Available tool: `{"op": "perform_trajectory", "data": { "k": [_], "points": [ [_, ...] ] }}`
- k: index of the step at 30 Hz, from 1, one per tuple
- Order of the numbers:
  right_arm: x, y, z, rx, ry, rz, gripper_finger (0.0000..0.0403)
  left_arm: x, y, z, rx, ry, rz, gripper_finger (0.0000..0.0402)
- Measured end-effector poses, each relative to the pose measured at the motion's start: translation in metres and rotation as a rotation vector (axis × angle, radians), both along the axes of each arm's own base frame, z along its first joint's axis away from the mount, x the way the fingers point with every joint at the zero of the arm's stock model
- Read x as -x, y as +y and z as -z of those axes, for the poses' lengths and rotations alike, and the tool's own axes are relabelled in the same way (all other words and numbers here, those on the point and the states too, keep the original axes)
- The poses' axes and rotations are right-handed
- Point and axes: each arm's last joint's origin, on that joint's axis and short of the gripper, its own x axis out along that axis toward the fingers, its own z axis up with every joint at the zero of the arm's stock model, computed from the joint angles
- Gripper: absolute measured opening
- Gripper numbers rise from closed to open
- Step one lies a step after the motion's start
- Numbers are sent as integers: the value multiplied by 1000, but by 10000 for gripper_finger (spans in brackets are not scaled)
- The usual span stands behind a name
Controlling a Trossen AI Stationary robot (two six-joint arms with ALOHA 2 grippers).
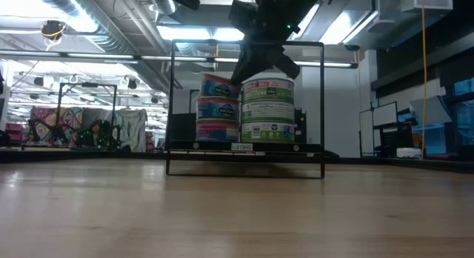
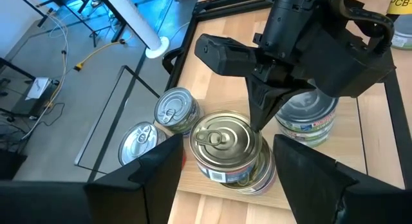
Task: Stack canned seafood by type on shelf
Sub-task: Stack the blue-pink tuna can on top of the other blue-pink tuna can on the shelf
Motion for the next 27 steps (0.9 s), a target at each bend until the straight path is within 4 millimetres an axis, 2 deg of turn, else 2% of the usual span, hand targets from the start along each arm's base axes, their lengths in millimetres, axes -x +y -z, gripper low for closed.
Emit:
{"op": "perform_trajectory", "data": {
  "k": [4, 12, 27],
  "points": [
    [0, 0, -2, 0, 7, 0, 0, 0, 0, 0, 0, 0, 0, 237],
    [-1, 3, -21, -40, 6, -17, 0, 0, 0, 0, 1, 0, -1, 237],
    [1, 3, -19, -41, 42, -14, 10, 0, 0, 0, 5, -3, -3, 237]
  ]
}}
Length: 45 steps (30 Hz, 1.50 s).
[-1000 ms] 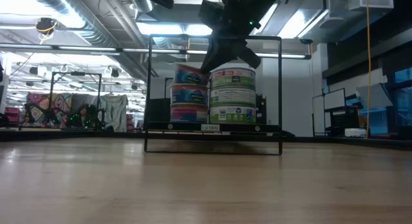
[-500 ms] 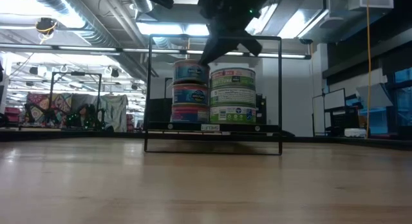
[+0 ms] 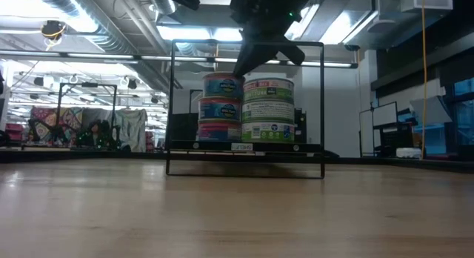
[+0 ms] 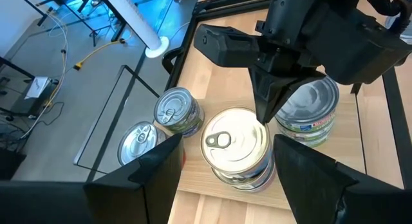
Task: Stack canned seafood by type on shelf
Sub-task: Stack the blue-pink tuna can on top of the other blue-pink tuna can on the shelf, then stack the green tuna can on top of the other green tuna can on the shelf
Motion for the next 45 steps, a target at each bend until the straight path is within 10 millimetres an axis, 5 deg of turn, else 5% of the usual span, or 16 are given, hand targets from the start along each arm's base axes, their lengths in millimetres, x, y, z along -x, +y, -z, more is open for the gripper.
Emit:
{"op": "perform_trajectory", "data": {
  "k": [14, 23, 35, 45],
  "points": [
    [-2, 0, -2, 7, -27, 6, 65, 0, 0, 0, 0, -1, 0, 237],
    [1, 5, -13, 199, -75, 157, 123, 0, -1, 0, 0, 0, 3, 237],
    [64, 80, -71, 171, -189, 93, 113, 0, -26, -1, 95, -60, 34, 237],
    [128, 149, -77, -200, -184, 143, 112, 2, -75, -1, 276, -146, 120, 237]
  ]
}}
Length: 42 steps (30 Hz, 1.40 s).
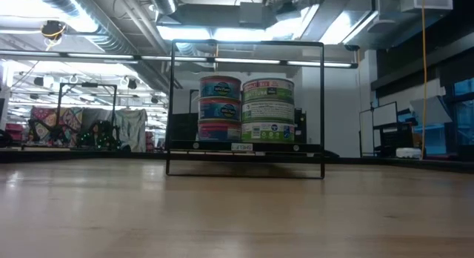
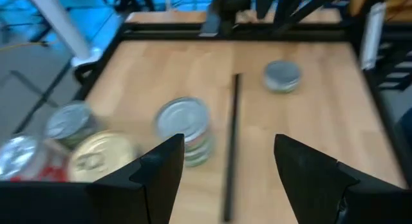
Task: Stack canned seafood by type on shelf
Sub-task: Stack the green tuna can on top of the other green tuna can on the shelf
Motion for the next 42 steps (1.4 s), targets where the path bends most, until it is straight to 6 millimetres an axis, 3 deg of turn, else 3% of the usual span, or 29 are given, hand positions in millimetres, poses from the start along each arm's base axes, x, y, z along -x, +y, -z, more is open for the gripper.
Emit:
{"op": "perform_trajectory", "data": {
  "k": [6, 10, 17, 29, 35, 42],
  "points": [
    [29, 39, 10, -350, 182, -55, 112, -17, -31, 5, 36, -78, 80, 237],
    [43, 58, 18, -554, 268, 8, 112, -32, -49, 13, 37, -115, 125, 237],
    [71, 80, 51, -603, 359, 132, 112, -60, -81, 42, 39, -119, 176, 237],
    [96, 82, 124, -567, 444, 260, 112, -101, -119, 97, 62, -155, 210, 237],
    [101, 74, 155, -557, 458, 270, 112, -109, -124, 109, 76, -167, 204, 237],
    [106, 68, 172, -535, 489, 281, 112, -112, -125, 111, 87, -178, 200, 237]
  ]
}}
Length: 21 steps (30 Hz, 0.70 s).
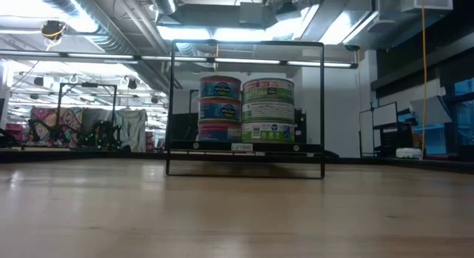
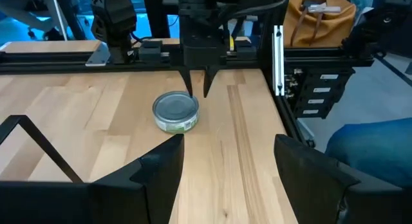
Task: Stack canned seafood by type on shelf
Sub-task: Stack the green tuna can on top of the other green tuna can on the shelf
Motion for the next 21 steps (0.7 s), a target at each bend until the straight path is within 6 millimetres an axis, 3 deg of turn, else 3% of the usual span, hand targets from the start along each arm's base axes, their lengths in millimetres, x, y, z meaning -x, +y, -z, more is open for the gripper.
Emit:
{"op": "perform_trajectory", "data": {
  "k": [12, 21],
  "points": [
    [-2, 3, 7, -15, -12, -1, 112, -1, 1, -1, -6, -8, 2, 237],
    [-6, 6, 23, 69, -4, -3, 112, -1, 1, -1, -6, -8, 2, 237]
  ]
}}
